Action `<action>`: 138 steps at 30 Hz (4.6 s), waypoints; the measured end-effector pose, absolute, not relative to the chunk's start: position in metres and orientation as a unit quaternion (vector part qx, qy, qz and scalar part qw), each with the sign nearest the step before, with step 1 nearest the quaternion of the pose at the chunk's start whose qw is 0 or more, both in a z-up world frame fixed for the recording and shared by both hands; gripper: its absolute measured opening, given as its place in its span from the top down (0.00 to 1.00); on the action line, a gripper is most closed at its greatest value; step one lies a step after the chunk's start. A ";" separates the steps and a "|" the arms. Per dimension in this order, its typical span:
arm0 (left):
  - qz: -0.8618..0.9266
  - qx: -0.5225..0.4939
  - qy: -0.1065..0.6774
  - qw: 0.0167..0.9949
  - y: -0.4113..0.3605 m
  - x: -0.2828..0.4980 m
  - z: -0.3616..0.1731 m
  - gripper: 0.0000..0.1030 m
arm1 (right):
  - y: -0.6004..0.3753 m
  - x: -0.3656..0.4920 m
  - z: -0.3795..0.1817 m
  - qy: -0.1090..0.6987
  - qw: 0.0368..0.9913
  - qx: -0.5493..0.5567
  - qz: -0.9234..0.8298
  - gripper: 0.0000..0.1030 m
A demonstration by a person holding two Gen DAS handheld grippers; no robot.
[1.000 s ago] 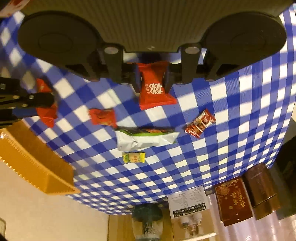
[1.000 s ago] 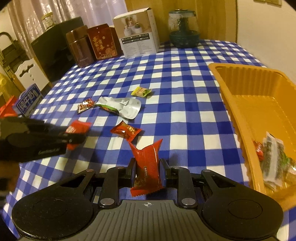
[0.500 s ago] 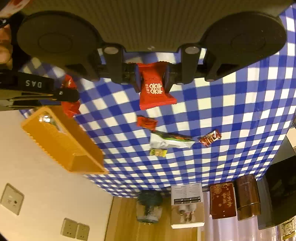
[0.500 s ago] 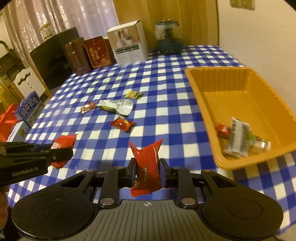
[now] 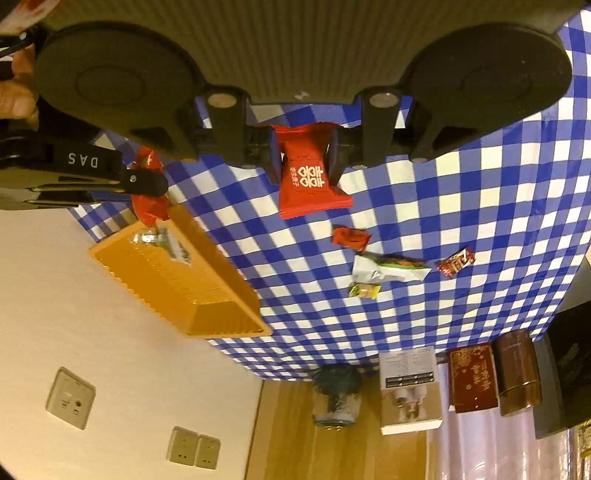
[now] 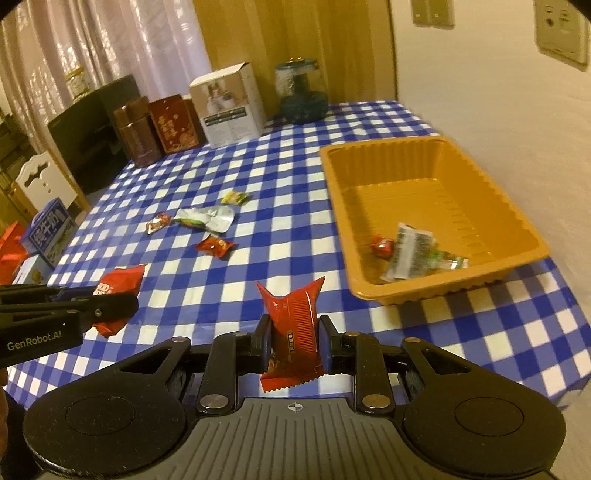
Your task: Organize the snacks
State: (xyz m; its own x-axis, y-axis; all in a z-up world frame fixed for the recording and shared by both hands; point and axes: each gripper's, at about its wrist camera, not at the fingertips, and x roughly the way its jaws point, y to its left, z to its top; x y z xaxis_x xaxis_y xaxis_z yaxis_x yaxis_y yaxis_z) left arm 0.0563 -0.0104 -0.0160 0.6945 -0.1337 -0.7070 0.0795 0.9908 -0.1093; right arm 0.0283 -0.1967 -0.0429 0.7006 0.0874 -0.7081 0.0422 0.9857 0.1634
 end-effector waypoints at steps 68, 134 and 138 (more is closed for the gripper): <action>-0.161 -0.019 0.390 0.907 -0.153 0.176 -0.020 0.78 | -0.342 0.079 -0.015 0.356 0.926 0.104 -0.067 0.75; -0.074 -0.069 0.371 0.923 -0.064 0.111 -0.014 0.56 | -0.299 0.031 -0.010 0.341 0.922 0.172 -0.063 0.37; -0.061 -0.071 0.367 0.925 -0.047 0.097 -0.010 0.52 | -0.281 0.026 -0.009 0.345 0.923 0.163 -0.052 0.37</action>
State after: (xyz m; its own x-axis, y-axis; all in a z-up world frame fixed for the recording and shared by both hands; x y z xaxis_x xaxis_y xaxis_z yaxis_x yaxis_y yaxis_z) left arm 0.0968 -0.0469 -0.0100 0.7227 -0.1650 -0.6712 0.0600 0.9824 -0.1769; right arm 0.0256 -0.2810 -0.0086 0.7558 0.0160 -0.6546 0.2089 0.9416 0.2642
